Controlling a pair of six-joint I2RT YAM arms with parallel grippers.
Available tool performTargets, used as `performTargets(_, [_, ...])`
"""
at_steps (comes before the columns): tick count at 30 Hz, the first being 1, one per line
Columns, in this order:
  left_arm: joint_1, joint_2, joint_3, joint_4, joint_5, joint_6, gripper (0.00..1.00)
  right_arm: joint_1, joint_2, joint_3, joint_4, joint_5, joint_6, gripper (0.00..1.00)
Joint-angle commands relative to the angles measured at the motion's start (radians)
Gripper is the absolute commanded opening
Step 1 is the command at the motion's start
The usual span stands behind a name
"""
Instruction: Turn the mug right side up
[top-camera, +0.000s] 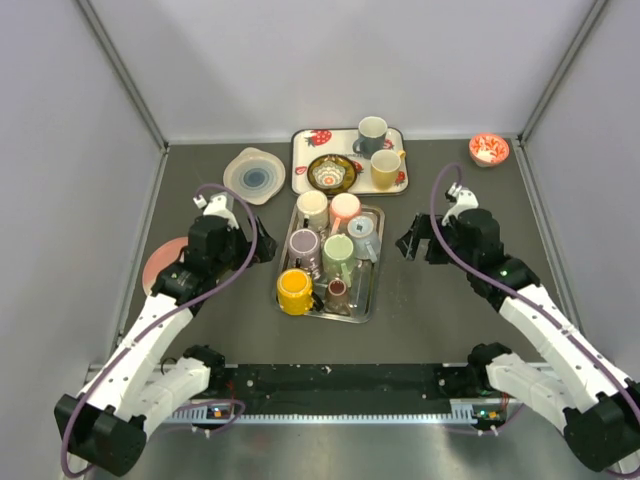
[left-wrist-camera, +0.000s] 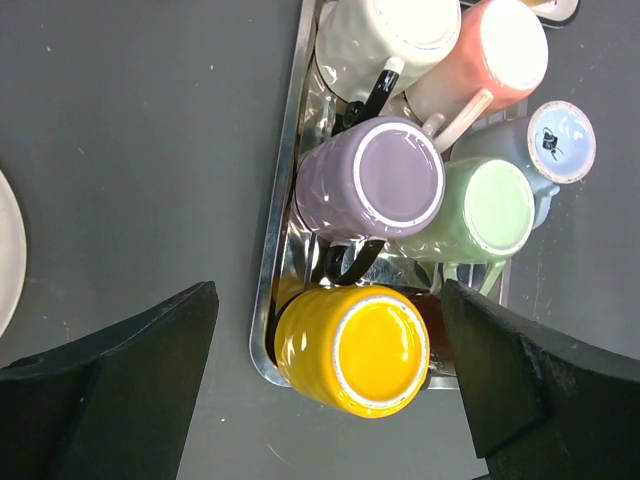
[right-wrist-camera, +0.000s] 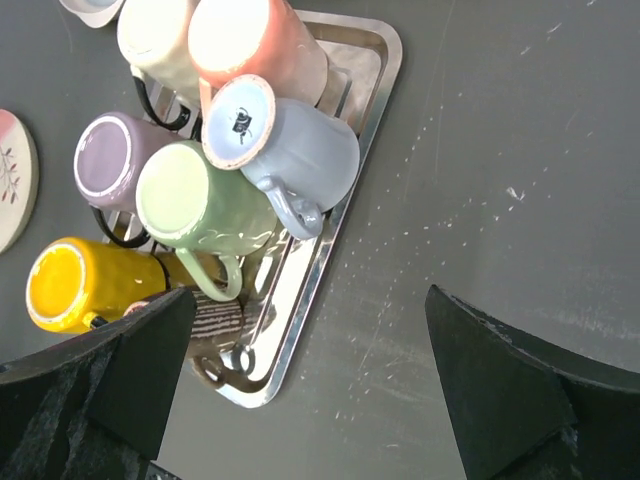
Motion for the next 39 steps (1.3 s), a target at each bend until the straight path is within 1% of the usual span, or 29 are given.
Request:
performTargets(1, [-0.002, 0.002, 0.008, 0.031, 0.017, 0.022, 0.99, 0.02, 0.059, 0.113, -0.028, 0.037, -0.09, 0.99])
performTargets(2, [-0.002, 0.001, -0.004, 0.037, 0.049, 0.021, 0.99, 0.046, 0.079, 0.148, -0.049, 0.065, -0.103, 0.99])
performTargets(4, [-0.002, 0.005, -0.004, 0.036, 0.049, 0.016, 0.99, 0.077, 0.118, 0.176, -0.087, 0.134, -0.146, 0.99])
performTargets(5, [-0.002, 0.007, -0.004, 0.033, 0.04, 0.01, 0.99, 0.112, 0.129, 0.196, -0.095, 0.183, -0.159, 0.99])
performTargets(7, [-0.002, 0.007, -0.003, 0.025, -0.007, -0.005, 0.99, 0.138, 0.164, 0.208, -0.098, 0.229, -0.18, 0.99])
performTargets(8, [-0.002, 0.007, -0.006, 0.018, -0.011, -0.007, 0.99, 0.152, 0.176, 0.222, -0.101, 0.273, -0.184, 0.99])
performTargets(10, [-0.002, -0.002, -0.012, 0.015, 0.002, 0.005, 0.99, 0.192, 0.205, 0.233, -0.088, 0.313, -0.196, 0.99])
performTargets(12, [-0.002, -0.021, -0.03, 0.021, 0.017, 0.016, 0.97, 0.21, 0.222, 0.22, -0.04, 0.303, -0.219, 0.99])
performTargets(14, [-0.002, -0.032, -0.056, 0.031, 0.011, 0.027, 0.95, 0.209, 0.228, 0.22, 0.0, 0.274, -0.204, 0.99])
performTargets(16, [-0.002, -0.039, -0.064, 0.031, 0.008, 0.034, 0.93, 0.21, 0.256, 0.242, -0.011, 0.234, -0.224, 0.99])
performTargets(17, [-0.002, -0.042, -0.068, 0.03, 0.008, 0.036, 0.92, 0.209, 0.294, 0.272, -0.034, 0.216, -0.235, 0.99])
performTargets(20, [-0.002, -0.039, -0.069, 0.022, 0.009, 0.038, 0.92, 0.209, 0.381, 0.335, -0.084, 0.221, -0.235, 0.99])
performTargets(24, [-0.002, -0.036, -0.055, 0.004, 0.018, 0.045, 0.93, 0.21, 0.437, 0.352, -0.088, 0.188, -0.256, 0.99])
performTargets(25, [-0.002, -0.038, -0.053, 0.002, 0.046, 0.045, 0.93, 0.21, 0.449, 0.354, -0.086, 0.182, -0.262, 0.99])
performTargets(27, [-0.002, -0.042, -0.053, 0.001, 0.051, 0.039, 0.93, 0.21, 0.471, 0.357, -0.086, 0.171, -0.278, 0.98])
performTargets(32, [-0.002, -0.052, -0.061, -0.001, 0.061, 0.028, 0.92, 0.213, 0.544, 0.378, -0.081, 0.123, -0.299, 0.9])
performTargets(33, [-0.002, -0.053, -0.062, -0.001, 0.066, 0.028, 0.92, 0.218, 0.555, 0.384, -0.083, 0.119, -0.304, 0.87])
performTargets(39, [-0.002, -0.061, -0.069, -0.01, 0.069, 0.031, 0.91, 0.233, 0.649, 0.435, -0.1, 0.119, -0.334, 0.77])
